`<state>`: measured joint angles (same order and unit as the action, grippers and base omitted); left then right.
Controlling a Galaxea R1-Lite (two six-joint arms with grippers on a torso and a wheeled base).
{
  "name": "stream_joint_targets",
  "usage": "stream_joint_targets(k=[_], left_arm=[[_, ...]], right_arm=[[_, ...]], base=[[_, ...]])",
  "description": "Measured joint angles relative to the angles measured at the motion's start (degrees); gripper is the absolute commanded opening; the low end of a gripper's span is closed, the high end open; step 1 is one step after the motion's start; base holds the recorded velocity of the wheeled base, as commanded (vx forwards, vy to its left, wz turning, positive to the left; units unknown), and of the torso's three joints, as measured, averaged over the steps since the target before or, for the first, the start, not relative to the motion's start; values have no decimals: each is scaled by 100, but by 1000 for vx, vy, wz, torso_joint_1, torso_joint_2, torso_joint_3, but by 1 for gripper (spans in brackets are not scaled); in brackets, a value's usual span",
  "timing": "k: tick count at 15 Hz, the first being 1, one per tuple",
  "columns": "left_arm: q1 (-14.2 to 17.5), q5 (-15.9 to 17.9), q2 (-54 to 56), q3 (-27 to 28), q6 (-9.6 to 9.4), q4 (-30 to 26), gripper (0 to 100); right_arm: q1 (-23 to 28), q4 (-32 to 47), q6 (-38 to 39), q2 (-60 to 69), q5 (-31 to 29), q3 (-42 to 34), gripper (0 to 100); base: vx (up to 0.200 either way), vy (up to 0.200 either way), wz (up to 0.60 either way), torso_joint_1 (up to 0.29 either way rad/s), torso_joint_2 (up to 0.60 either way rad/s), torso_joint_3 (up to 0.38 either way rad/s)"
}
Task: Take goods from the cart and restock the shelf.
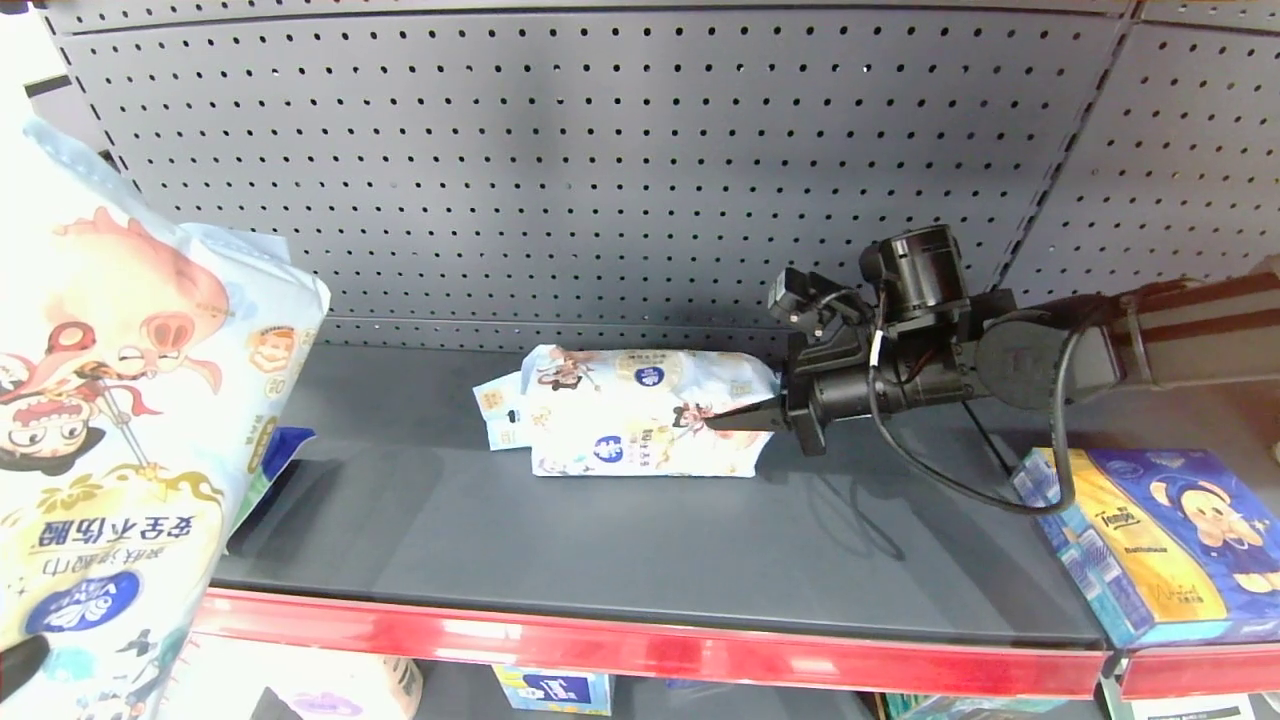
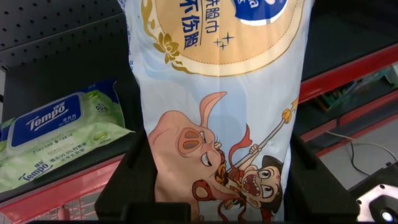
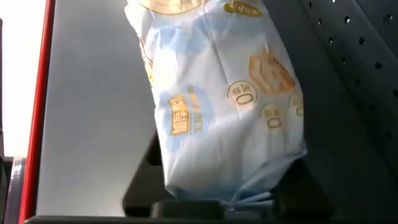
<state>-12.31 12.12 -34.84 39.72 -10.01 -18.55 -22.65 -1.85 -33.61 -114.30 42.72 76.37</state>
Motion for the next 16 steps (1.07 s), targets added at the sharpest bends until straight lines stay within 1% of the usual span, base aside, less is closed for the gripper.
stream_joint_targets(k=[3, 7, 9, 11, 13, 16], left_arm=[[0, 20, -30, 16, 7, 0, 0], [-2, 46, -83, 11, 18, 9, 0], [0, 55, -99, 11, 35, 105, 0], [-2, 57, -115, 0, 35, 126, 0], [-4, 55, -126, -6, 35, 123, 0], [-2, 55, -129, -9, 35, 123, 0]], right_arm=[[-4, 24, 35, 357, -71, -402, 0], [-24, 22, 44, 1224, -304, -1436, 0], [-61, 16, 50, 1635, -394, -1938, 0], [-227, 0, 52, 2020, -568, -2392, 0], [-428, 11, 50, 2267, -680, -2632, 0], [-660, 9, 55, 2427, -1075, -2803, 0]], base=[[0, 0, 0, 0, 0, 0], [0, 0, 0, 0, 0, 0], [0, 0, 0, 0, 0, 0], [0, 0, 0, 0, 0, 0], [0, 0, 0, 0, 0, 0], [0, 0, 0, 0, 0, 0]])
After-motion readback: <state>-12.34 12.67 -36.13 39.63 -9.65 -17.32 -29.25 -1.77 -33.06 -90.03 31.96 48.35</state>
